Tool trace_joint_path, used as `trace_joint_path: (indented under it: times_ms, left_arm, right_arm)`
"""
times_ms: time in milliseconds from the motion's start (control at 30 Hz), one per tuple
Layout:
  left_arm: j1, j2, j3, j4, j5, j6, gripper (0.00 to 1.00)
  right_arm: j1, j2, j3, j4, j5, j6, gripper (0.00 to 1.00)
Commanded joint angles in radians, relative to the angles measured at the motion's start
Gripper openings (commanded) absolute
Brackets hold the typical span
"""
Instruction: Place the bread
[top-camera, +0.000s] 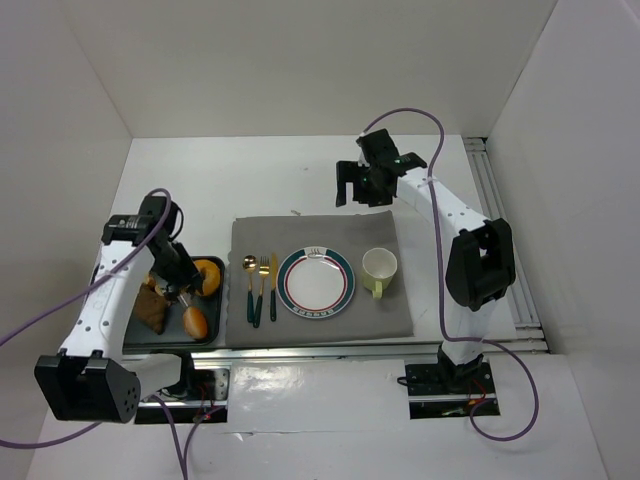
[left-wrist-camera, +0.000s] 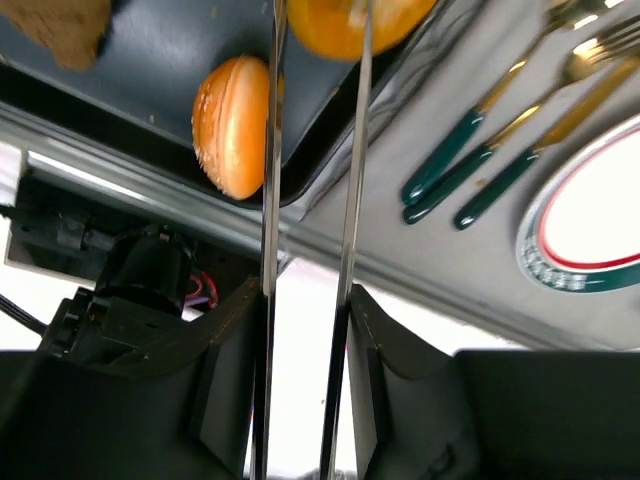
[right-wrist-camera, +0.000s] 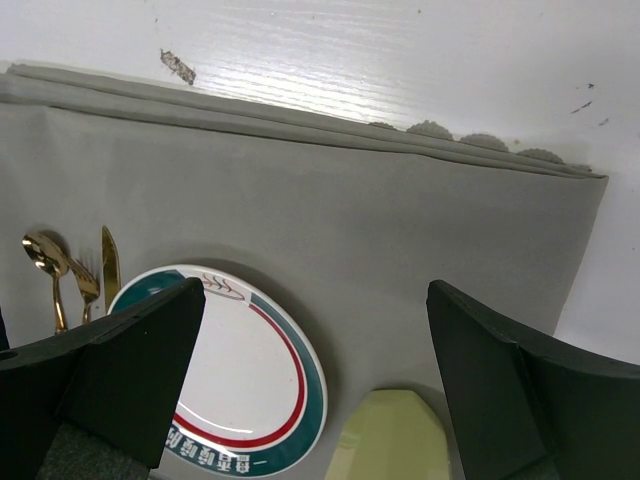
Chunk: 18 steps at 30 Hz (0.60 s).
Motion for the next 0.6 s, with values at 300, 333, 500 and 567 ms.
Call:
trace_joint_path:
  times_ms: [300,333,500,567]
  left_arm:
    - [0.008,-0.060,0.317,-0.037,0.043,0.069,0.14]
    - [-0.019,-0.060,0.317,-0.009,0.068,0.086,0.14]
    - [-0.214,-0.069,0.241,0.219,0.348,0.155,0.15]
    - [-0.344,0.001,0.230,0.219,0.309,0.142,0.19]
  right_arm:
    - [0.017,0.006,0.054,0.008,0.021,-0.011,0.99]
    - [0.028,0.006,0.063,0.008,0.030,-0.011,0.99]
    - [0.028,-0.028,0.051,0.032,0.105,-0.011,0.99]
    - [0.028,-0.055,0.039,0.032,0.126,-0.011,0.99]
